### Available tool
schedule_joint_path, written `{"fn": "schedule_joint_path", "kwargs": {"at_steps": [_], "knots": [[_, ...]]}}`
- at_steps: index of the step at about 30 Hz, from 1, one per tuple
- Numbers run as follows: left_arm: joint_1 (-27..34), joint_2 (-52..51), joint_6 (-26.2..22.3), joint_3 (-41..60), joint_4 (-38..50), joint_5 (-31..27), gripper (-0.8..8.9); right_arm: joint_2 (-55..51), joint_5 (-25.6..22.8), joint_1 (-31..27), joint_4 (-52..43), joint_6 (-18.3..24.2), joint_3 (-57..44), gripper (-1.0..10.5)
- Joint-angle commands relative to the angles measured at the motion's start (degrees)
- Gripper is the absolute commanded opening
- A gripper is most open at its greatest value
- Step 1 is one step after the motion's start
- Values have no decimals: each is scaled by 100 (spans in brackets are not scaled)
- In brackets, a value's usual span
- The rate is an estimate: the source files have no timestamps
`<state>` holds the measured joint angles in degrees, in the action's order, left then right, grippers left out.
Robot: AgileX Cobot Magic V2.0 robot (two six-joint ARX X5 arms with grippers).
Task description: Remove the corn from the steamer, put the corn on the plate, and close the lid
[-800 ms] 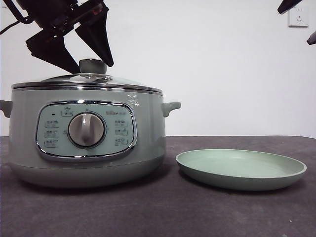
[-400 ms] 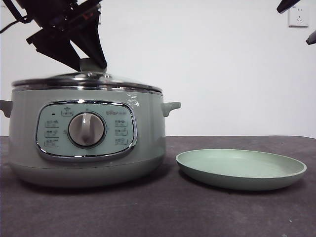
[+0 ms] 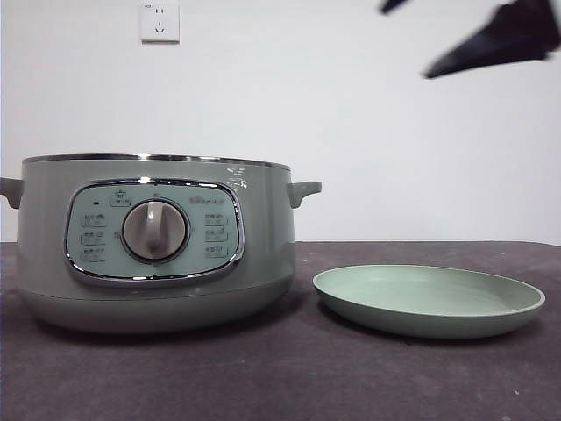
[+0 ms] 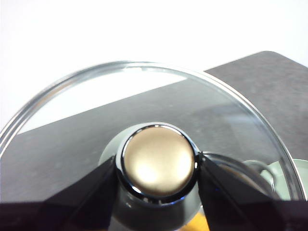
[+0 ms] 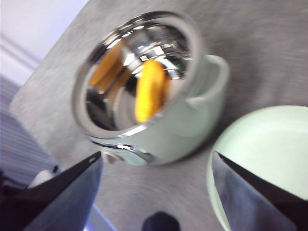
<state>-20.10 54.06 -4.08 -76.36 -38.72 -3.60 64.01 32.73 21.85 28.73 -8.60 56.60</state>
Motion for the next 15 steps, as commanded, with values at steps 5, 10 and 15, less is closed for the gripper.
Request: {"fn": "schedule_joint_path", "kwargs": {"at_steps": [5, 10, 15], "knots": [[-4, -935, -66, -94, -177, -728, -9, 1550, -116, 909, 177, 55, 1399, 379], [-4, -1432, -66, -94, -457, -1145, -9, 2815, -927, 1598, 809, 361, 2859, 379], [-4, -1646, -66, -94, -647, -1298, -9, 4113, -1508, 2017, 1849, 603, 4575, 379]]}}
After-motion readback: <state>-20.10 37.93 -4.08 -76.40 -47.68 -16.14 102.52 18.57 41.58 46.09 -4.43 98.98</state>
